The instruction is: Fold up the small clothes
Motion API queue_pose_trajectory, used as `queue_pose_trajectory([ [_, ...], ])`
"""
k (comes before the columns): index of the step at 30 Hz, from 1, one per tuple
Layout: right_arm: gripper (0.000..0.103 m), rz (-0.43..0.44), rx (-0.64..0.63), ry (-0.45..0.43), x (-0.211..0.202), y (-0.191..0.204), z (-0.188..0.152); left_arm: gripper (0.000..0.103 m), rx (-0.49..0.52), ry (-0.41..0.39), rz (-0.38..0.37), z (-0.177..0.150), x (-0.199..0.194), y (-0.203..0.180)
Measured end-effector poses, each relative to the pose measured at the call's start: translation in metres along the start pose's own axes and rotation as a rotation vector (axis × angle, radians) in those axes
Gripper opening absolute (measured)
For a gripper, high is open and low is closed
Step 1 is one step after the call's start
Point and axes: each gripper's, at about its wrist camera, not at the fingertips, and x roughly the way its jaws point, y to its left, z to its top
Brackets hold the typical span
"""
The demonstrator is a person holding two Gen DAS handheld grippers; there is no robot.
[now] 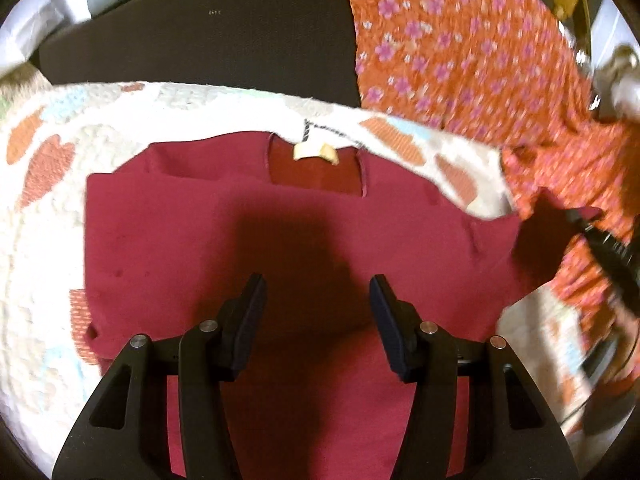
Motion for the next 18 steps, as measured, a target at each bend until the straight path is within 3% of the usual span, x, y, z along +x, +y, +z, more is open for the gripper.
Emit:
queue_pose_trajectory([
  [4,0.006,0.197,-0.179,0.113,0.046,0.098,-0.034,0.055,-0.042,-0.004,-0.052,0.005,0.005,0.006],
  [6,0.007,0.231,-0.252,0.176,0.069,0.131,-0.057,0.060,-0.057,0.000,-0.068,0.006,0.012,0.008],
  [7,0.013,0.223,-0.297,0.243,0.087,0.144,-0.070,0.060,-0.069,0.009,-0.084,0.006,0.017,0.009],
  [8,0.030,0.204,-0.329,0.335,0.105,0.153,-0.082,0.060,-0.080,0.026,-0.105,0.006,0.021,0.011],
  [9,0.041,0.189,-0.333,0.400,0.115,0.156,-0.092,0.060,-0.090,0.041,-0.128,0.006,0.024,0.011],
  [10,0.045,0.192,-0.318,0.423,0.116,0.154,-0.098,0.060,-0.094,0.047,-0.147,0.005,0.026,0.012],
  [13,0.045,0.230,-0.233,0.375,0.097,0.140,-0.097,0.064,-0.093,0.041,-0.161,0.005,0.029,0.010],
  [18,0.045,0.205,-0.067,0.274,0.067,0.106,-0.086,0.064,-0.122,0.059,-0.184,0.009,0.040,0.003],
])
